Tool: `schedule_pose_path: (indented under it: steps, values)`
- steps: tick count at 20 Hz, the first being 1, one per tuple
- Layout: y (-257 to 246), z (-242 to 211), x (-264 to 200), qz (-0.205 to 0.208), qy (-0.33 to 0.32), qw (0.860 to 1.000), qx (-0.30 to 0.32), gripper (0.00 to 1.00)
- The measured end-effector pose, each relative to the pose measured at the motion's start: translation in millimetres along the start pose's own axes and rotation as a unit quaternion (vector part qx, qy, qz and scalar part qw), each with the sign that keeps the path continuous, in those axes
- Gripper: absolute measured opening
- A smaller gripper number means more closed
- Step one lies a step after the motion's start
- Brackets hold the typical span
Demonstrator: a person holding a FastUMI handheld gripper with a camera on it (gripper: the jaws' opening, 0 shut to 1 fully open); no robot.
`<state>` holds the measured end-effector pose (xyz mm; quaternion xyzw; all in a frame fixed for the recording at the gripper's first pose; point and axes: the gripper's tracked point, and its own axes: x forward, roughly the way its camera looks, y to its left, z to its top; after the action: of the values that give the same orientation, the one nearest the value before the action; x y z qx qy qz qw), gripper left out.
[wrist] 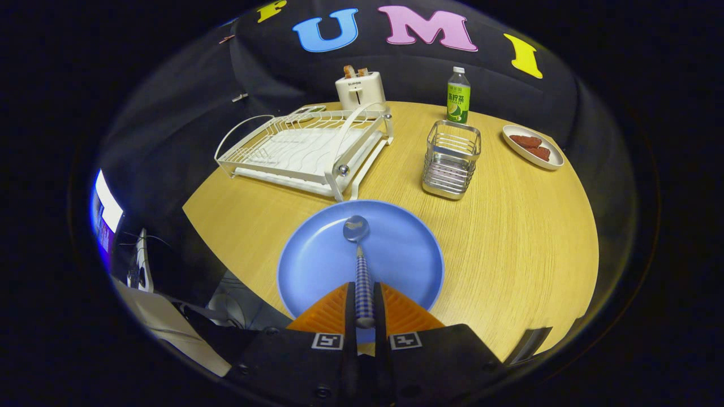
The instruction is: Take the plate from the dish rack, then take the spoon from the basket and place it into the plate.
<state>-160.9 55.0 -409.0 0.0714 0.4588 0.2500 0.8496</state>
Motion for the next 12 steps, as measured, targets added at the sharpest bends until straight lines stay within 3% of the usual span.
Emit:
schedule_pose_path:
  steps: [4, 8, 10, 11, 12]
  values:
    - [-8.9, -11.7, 11.3, -0.017, 0.017, 1.0, 0.016, 0.22]
    - [-9.8, -5.5, 12.7, -0.019, 0.01, 0.999, 0.027, 0.59]
    - [-11.8, -3.9, 12.1, -0.021, 0.009, 0.999, 0.024, 0.88]
    - [-12.2, -3.3, 10.4, -0.022, 0.008, 0.999, 0.024, 0.97]
    - [-12.6, -1.6, 9.4, -0.021, 0.005, 0.999, 0.026, 0.98]
